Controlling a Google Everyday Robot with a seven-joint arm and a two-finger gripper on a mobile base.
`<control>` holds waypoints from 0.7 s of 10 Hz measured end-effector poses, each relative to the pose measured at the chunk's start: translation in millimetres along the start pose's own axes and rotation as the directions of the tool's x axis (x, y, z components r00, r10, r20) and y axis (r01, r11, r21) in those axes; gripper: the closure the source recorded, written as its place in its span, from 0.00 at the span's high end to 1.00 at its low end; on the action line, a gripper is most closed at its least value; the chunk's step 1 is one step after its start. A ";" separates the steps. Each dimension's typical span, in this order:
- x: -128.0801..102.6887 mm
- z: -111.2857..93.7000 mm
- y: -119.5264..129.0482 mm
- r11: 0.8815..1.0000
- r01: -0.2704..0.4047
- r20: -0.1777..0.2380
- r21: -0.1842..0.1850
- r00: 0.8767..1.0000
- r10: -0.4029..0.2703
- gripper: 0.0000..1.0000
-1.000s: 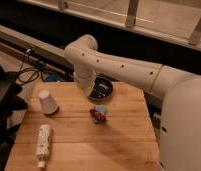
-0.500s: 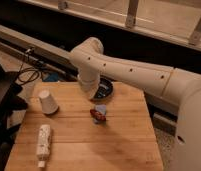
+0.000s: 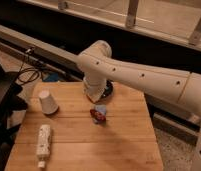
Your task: Move the arm in a circular motion
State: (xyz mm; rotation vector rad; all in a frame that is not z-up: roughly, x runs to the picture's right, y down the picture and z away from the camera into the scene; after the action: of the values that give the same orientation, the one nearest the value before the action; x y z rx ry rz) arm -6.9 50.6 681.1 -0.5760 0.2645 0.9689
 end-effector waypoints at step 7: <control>18.2 -8.6 16.5 1.000 -0.023 0.013 0.012 1.000 0.023 0.10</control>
State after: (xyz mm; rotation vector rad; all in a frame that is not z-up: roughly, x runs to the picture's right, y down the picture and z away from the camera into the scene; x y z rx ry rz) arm -10.3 65.6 660.1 -0.5561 0.2658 0.9925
